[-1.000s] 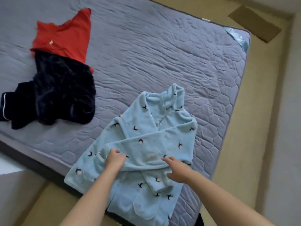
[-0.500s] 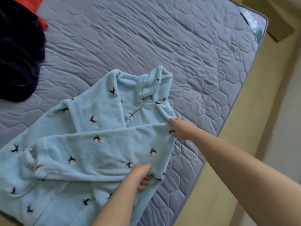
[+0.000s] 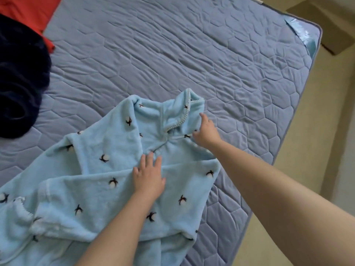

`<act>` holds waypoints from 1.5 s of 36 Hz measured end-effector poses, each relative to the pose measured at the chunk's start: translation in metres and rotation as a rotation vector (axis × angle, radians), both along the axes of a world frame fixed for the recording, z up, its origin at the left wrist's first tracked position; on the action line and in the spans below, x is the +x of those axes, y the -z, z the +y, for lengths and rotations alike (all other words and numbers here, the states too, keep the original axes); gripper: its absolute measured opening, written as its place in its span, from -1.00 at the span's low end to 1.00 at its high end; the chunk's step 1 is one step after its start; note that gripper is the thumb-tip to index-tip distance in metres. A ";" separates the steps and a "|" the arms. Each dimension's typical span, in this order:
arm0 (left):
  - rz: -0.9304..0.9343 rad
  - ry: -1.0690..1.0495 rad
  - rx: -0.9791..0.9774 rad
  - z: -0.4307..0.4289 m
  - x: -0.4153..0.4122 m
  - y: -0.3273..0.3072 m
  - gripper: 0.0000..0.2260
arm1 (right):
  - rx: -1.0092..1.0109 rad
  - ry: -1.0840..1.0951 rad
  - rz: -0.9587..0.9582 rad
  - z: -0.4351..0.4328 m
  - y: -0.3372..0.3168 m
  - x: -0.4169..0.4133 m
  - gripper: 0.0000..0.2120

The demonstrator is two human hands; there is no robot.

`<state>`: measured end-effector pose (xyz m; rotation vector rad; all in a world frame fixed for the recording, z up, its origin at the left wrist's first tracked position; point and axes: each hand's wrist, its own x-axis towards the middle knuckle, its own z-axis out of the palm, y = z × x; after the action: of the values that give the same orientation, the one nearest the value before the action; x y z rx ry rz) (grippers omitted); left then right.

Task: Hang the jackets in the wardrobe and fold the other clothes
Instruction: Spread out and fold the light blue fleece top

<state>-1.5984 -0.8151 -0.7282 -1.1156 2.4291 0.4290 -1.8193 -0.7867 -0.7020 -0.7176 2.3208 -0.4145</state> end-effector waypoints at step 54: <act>-0.216 0.272 0.055 -0.044 0.188 -0.044 -0.27 | 0.432 -0.544 0.152 0.152 -0.012 0.186 -0.28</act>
<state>-1.4108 -0.8587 -0.6839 -0.7507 2.3179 0.2706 -1.6328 -0.6349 -0.6898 -1.1310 2.1228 0.3838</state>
